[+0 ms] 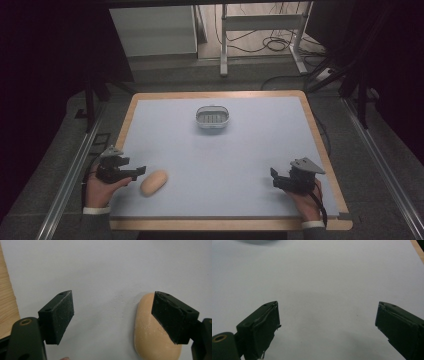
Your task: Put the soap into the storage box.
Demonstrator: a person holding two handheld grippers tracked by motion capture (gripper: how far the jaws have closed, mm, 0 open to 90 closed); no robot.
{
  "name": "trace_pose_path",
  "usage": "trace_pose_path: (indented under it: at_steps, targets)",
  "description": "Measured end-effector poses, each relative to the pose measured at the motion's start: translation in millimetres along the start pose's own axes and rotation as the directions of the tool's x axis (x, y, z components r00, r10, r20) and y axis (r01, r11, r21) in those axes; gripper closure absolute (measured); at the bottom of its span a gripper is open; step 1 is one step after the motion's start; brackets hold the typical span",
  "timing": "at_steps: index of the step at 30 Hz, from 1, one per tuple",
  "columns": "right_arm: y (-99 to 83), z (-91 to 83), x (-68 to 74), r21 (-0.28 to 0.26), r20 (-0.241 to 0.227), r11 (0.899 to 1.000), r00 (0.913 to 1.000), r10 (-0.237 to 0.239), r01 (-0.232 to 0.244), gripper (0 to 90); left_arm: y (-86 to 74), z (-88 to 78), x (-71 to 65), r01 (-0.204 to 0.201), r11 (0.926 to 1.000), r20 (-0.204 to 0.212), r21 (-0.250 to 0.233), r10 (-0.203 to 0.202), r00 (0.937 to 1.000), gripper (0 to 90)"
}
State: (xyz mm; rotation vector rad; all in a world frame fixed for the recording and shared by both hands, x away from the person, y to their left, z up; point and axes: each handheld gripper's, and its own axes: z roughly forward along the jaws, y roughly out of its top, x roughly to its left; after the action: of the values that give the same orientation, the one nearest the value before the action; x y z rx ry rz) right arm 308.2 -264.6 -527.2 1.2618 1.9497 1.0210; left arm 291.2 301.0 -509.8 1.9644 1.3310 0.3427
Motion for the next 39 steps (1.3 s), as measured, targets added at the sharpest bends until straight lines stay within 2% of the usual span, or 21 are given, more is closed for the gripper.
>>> trace_pose_path:
  at_steps: [8,19,25,32,39]
  targets:
    - [-0.7,-0.5,4.1,-0.004,0.025,1.0,0.9993,-0.029,0.029,7.0,-1.3,0.6,1.9,0.001,0.9999,-0.004,0.011,-0.001,1.0,18.0]
    - [-0.4,0.8,3.3,0.008,0.015,1.0,0.9996,-0.025,0.025,7.8,-3.0,2.3,5.6,-0.001,0.9996,-0.014,0.027,0.002,0.9999,17.6]
    - [-0.8,0.3,7.2,0.004,0.028,0.998,0.9979,-0.058,0.058,8.7,-5.1,2.2,8.1,0.004,0.9992,-0.036,0.039,-0.002,0.9993,17.6]
    - [-0.5,0.6,4.3,0.008,0.023,0.999,0.9992,-0.031,0.031,9.1,-3.5,5.2,6.1,-0.005,0.9988,-0.035,0.05,0.007,0.9994,17.5]
    - [0.0,2.2,5.4,0.023,0.024,0.999,0.9989,-0.041,0.041,9.1,-2.0,1.5,6.9,-0.014,0.9986,-0.037,0.05,0.016,0.9992,17.5]
